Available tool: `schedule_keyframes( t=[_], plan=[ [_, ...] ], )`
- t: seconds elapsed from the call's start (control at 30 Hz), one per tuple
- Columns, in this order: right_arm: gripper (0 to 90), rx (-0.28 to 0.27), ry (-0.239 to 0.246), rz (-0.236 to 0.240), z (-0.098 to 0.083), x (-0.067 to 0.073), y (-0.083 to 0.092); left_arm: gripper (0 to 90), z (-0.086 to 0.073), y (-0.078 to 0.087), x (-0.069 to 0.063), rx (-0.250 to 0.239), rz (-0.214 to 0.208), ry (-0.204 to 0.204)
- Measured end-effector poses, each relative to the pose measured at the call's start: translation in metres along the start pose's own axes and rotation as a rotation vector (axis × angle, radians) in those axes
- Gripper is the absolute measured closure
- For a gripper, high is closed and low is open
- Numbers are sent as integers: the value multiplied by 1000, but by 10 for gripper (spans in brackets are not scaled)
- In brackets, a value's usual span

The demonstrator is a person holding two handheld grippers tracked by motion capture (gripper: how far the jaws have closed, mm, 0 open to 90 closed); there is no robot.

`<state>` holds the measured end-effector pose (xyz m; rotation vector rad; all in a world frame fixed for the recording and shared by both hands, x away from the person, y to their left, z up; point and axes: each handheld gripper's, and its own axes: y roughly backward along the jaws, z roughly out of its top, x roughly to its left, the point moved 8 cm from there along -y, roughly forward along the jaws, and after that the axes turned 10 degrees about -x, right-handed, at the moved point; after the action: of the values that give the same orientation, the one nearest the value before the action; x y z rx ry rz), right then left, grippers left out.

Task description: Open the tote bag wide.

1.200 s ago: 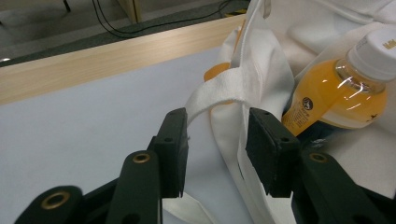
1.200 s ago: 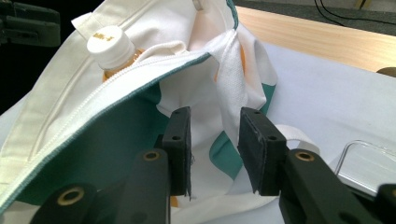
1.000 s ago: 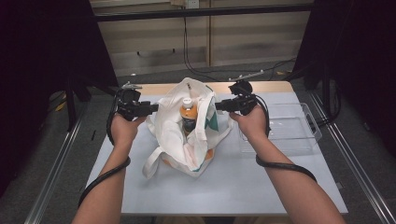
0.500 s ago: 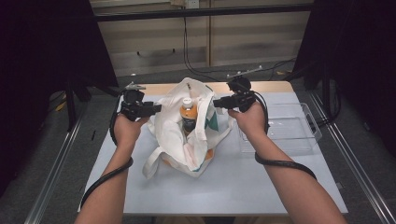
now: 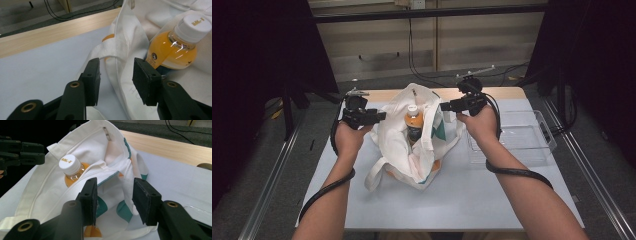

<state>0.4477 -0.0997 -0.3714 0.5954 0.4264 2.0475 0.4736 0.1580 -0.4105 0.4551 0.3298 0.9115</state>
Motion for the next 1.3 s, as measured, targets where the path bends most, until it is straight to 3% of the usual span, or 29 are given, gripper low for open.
schedule_keyframes(
  t=[0.3,0.4,0.6,1.1,1.13,1.3],
  plan=[
    [519,1,7,12,3,10,-4,581,-2,-2,-1,2,-4,0],
    [485,12,-2,23,1,14,-8,585,-2,-4,-2,-3,-1,29],
    [471,33,0,23,-4,19,-16,584,-2,-4,-3,1,-7,18],
    [508,28,-48,44,-10,20,-21,607,-5,-8,-6,-1,-17,40],
    [509,27,-55,50,-10,20,-21,608,-5,-7,-5,16,-23,11],
    [546,28,-68,60,-11,23,-22,617,-4,-9,-8,2,-20,26]
  ],
)
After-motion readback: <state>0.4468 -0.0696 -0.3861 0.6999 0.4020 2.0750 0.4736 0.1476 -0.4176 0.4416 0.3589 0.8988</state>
